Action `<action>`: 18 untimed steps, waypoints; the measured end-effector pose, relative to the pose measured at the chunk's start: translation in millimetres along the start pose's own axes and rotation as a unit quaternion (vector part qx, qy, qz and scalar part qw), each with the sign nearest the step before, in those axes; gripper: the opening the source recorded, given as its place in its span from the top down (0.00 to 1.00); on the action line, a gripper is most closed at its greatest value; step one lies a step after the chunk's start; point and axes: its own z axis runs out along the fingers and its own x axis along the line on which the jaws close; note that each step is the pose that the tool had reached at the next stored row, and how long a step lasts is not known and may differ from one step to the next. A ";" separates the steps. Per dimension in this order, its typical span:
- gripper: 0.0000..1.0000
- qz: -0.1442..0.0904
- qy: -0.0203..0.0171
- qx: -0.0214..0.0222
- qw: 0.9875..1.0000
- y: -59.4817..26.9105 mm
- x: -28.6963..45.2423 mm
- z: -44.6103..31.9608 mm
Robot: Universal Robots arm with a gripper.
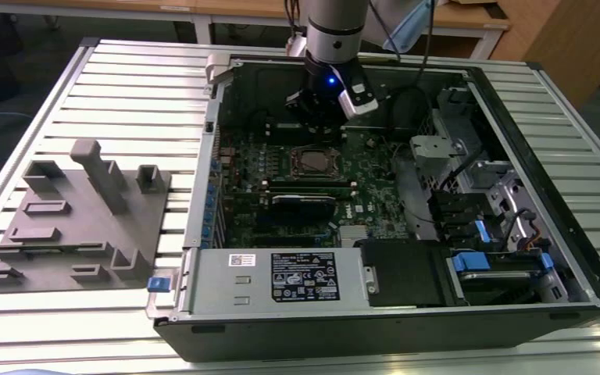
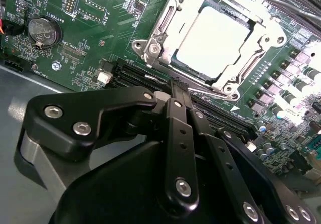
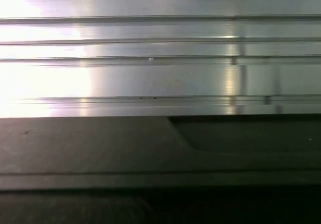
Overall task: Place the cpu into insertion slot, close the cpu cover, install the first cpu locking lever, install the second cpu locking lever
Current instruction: 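Install the first cpu locking lever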
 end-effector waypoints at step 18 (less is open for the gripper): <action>0.89 0.000 0.000 0.005 1.000 0.3 -1.1 0.7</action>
